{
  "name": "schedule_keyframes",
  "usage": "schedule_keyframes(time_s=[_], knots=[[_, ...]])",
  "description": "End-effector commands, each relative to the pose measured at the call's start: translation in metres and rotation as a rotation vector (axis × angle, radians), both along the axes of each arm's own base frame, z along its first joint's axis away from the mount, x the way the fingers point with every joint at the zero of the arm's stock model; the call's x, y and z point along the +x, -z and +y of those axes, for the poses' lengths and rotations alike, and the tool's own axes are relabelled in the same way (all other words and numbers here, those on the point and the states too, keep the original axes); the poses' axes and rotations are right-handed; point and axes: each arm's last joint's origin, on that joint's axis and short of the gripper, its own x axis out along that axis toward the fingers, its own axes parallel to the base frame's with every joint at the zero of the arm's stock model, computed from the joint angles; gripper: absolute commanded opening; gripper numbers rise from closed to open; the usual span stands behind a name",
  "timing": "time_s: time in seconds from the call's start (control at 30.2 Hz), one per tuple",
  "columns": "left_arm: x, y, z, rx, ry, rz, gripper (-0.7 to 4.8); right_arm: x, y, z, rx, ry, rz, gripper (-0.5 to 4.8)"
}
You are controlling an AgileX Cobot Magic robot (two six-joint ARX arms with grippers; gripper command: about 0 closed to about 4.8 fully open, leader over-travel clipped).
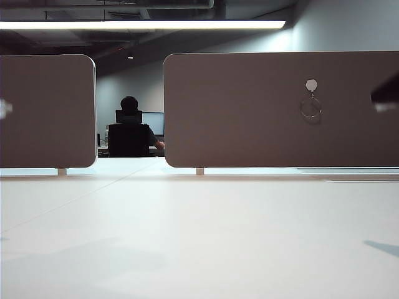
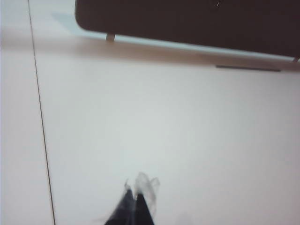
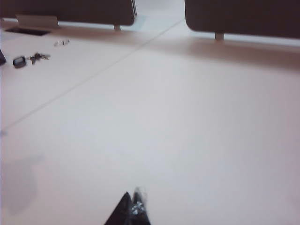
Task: Hang the earring on the hook.
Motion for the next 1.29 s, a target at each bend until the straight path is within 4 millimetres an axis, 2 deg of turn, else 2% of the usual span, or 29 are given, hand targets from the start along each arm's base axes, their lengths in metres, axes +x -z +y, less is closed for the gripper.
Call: schedule_keyframes(time_s=[0.03, 0.26, 0.4, 0.5, 0.89, 1.09, 1.29], knots=[[0.002, 0.009, -0.001, 0.003, -0.001, 0.016, -0.05, 0.001, 0.012, 0.001, -0.001, -0.004, 0.017, -0.05], [0.004, 0.017, 0.001, 0.022, -0.074, 0.028, -0.05, 0.002, 0.036, 0.001, 0.033, 0.004, 0.078, -0.05], [0.004, 0.019, 0.001, 0.038, -0.077, 0.043, -0.03, 0.001, 0.039, 0.001, 0.019, 0.002, 0.106, -0.05], [0.004, 0.019, 0.001, 0.037, -0.078, 0.043, -0.03, 0.001, 0.039, 0.001, 0.017, 0.008, 0.105, 0.19], [0.005, 0.018, 0.004, 0.028, -0.098, 0.036, -0.03, 0.000, 0.037, -0.001, 0.026, 0.018, 0.083, 0.19], [0.010, 0.018, 0.022, 0.021, -0.276, 0.035, -0.03, -0.004, 0.024, -0.011, 0.095, 0.072, -0.056, 0.19], [0.011, 0.018, 0.036, 0.020, -0.435, 0.037, -0.03, 0.002, 0.015, -0.029, 0.118, 0.264, -0.156, 0.19]])
